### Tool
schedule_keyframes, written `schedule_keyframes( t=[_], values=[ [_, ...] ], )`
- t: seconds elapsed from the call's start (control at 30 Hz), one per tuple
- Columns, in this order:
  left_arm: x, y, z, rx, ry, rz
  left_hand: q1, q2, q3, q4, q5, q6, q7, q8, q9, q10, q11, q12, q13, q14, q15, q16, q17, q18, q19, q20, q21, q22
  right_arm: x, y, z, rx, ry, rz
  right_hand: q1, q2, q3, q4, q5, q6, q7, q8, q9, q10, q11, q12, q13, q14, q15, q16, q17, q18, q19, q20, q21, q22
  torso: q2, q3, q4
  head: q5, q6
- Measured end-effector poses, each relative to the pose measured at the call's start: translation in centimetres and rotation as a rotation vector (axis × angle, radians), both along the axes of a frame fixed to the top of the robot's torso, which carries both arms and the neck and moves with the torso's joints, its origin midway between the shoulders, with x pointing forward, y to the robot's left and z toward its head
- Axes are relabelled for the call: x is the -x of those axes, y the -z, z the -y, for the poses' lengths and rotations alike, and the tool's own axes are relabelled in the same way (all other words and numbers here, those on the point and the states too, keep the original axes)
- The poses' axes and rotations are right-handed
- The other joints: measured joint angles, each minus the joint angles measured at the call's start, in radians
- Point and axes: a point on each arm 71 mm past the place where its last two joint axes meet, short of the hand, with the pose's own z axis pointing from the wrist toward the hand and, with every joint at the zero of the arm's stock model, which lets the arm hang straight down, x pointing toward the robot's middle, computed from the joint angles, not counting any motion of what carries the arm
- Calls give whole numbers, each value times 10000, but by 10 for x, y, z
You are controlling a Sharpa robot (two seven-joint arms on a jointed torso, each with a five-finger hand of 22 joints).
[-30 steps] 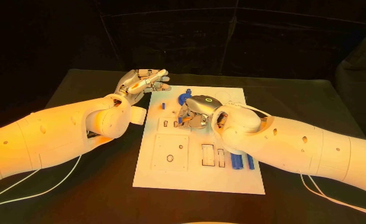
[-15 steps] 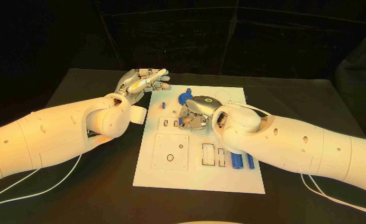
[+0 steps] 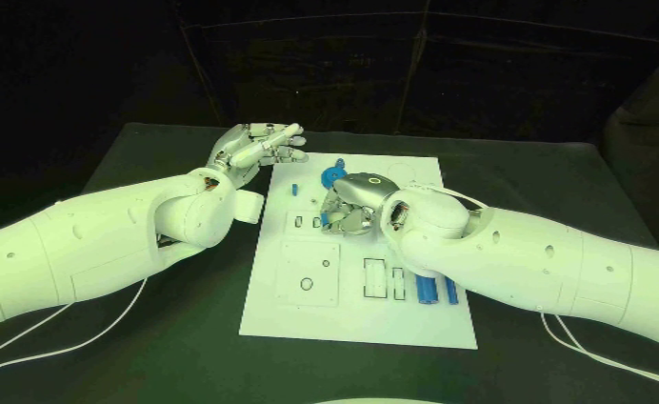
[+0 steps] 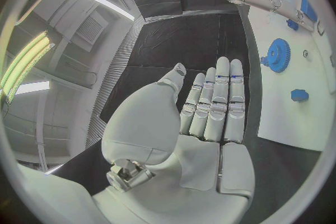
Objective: Assemble the parts on the task board
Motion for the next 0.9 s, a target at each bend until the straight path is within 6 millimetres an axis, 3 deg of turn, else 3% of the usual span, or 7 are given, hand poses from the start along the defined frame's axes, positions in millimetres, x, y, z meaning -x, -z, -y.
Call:
schedule_keyframes(
  t=[0.3,0.6,0.7,0.8,0.9],
  values=[
    [0,0,0,-5,-1,-16,0,0,0,0,0,0,0,0,0,0,0,0,0,0,0,0,0,0,0,0,0,1,0,0,0,7,39,-7,-436,-326,-233,285,-130,-281,34,0,5,-144,68,-122,16,4,71,-23,-1,0,-34,34,0,-8,0,0,0,-20,0],
    [0,0,0,-6,2,-29,0,0,0,0,0,0,0,0,0,0,0,0,0,0,0,0,-1,0,0,0,0,2,4,3,2,-224,200,124,-721,-537,-509,560,-146,-965,202,-88,-7,-484,197,-483,-190,3,214,-47,-2,0,-33,107,-39,-18,-4,2,4,-25,36],
    [0,0,0,-8,0,-32,0,0,45,-45,0,24,-24,0,0,2,-3,0,0,0,0,0,37,0,0,0,0,-11,6,0,5,-524,258,323,-777,-750,-555,727,-58,-1211,254,-88,-9,-536,249,-484,-226,-17,234,-47,-2,0,5,145,-39,14,-5,10,4,-6,53],
    [0,0,-2,-36,-12,-45,-46,46,114,-114,0,170,-170,0,6,173,-172,0,4,363,-102,52,172,0,266,-66,43,4,11,-6,9,-990,174,571,-715,-937,-596,981,67,-1418,317,-88,-9,-550,264,-483,-220,2,286,-138,-3,-1,-70,219,-39,-8,-8,16,-2,15,74],
    [0,1,-3,-173,19,-49,-119,93,124,-124,0,437,-400,118,33,776,-403,111,100,1388,-422,518,520,-1,1033,-377,467,184,17,-12,19,-1490,-14,703,-721,-1014,-788,1200,323,-1520,367,-88,-6,-475,339,-296,-83,-33,321,-142,-3,-1,-68,218,-86,-70,-18,15,-7,29,87]
  ],
)
